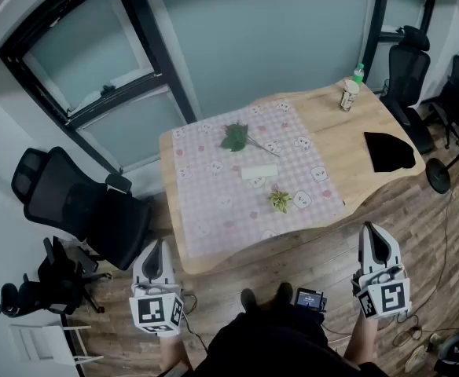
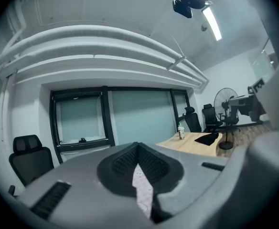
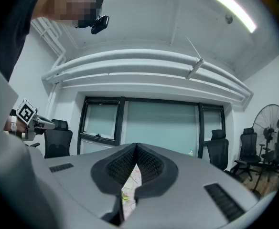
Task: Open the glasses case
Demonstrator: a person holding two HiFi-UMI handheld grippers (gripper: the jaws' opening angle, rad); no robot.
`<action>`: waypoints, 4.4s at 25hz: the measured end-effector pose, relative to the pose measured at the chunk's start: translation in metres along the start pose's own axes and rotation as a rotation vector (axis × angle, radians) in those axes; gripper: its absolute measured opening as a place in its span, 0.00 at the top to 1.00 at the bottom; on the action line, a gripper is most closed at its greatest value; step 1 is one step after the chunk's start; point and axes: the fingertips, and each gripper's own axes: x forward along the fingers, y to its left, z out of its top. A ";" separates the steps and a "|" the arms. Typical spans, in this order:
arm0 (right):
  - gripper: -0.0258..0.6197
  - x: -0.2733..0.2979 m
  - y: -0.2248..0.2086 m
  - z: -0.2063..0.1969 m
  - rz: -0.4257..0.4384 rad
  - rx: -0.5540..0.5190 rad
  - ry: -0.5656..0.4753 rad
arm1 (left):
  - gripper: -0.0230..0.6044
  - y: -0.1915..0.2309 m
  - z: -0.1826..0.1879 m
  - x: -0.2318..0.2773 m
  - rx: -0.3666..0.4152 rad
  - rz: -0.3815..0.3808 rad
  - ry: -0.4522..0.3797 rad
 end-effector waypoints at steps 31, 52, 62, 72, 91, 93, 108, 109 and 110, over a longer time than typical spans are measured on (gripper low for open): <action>0.94 0.012 -0.059 -0.044 0.073 0.217 -0.008 | 0.96 -0.079 0.035 0.055 0.075 -0.039 0.032; 0.94 0.211 -0.056 -0.019 0.103 0.034 0.038 | 0.96 -0.034 0.027 0.245 -0.008 -0.120 -0.003; 0.94 0.244 -0.087 -0.031 0.166 0.087 -0.001 | 0.96 -0.052 0.047 0.247 0.014 -0.030 0.000; 0.93 0.257 -0.077 -0.042 0.216 0.093 0.006 | 0.96 -0.055 0.048 0.254 0.029 -0.044 -0.004; 0.69 0.320 -0.039 -0.131 0.334 -0.216 0.160 | 0.96 -0.040 0.029 0.247 -0.005 0.029 0.050; 0.69 0.338 -0.018 -0.172 0.395 -0.384 0.219 | 0.96 -0.038 0.023 0.245 -0.007 0.038 0.069; 0.71 0.379 0.095 -0.426 0.839 -1.024 0.409 | 0.96 -0.012 -0.033 0.190 -0.020 0.157 0.270; 0.71 0.381 0.096 -0.427 0.842 -1.031 0.408 | 0.96 -0.011 -0.033 0.189 -0.018 0.161 0.274; 0.71 0.383 0.097 -0.428 0.848 -1.038 0.409 | 0.96 -0.010 -0.033 0.189 -0.016 0.165 0.276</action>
